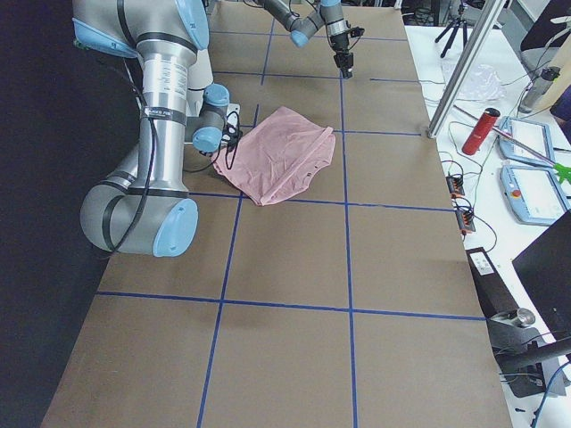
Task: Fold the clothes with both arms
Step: 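Drag the shirt corner toward the robot with the right gripper while the left arm lowers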
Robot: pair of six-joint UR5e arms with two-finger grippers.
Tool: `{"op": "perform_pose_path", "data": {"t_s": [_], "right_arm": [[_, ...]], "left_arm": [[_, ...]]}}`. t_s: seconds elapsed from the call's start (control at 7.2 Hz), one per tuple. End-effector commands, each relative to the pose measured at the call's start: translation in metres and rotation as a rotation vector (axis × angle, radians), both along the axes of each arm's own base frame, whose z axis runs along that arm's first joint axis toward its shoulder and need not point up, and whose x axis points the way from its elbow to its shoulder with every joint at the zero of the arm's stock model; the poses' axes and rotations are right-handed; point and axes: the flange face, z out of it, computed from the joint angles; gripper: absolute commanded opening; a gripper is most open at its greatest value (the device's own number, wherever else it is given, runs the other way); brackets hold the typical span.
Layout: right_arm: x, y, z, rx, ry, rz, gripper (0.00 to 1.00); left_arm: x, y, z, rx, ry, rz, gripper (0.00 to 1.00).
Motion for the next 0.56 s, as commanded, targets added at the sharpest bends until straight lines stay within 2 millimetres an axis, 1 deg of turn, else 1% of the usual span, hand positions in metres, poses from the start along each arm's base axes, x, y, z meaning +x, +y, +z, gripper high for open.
{"op": "perform_pose_path", "data": {"t_s": [0.0,0.14,0.28,0.42], "right_arm": [[0.005,-0.032,-0.019,-0.066,-0.025,0.132,1.0],[0.026,-0.081,-0.023,-0.06,-0.042,0.258,1.0],[0.036,-0.122,-0.024,-0.029,-0.058,0.348,1.0],[0.028,-0.173,-0.029,0.056,-0.083,0.394,1.0]], "left_arm": [[0.028,0.091,-0.012,-0.075,0.08,0.12,0.55],[0.064,0.131,-0.018,-0.154,0.094,0.14,0.6],[0.103,0.167,-0.014,-0.204,-0.015,0.129,0.62],[0.121,0.202,-0.029,-0.229,-0.108,0.141,0.62]]}}
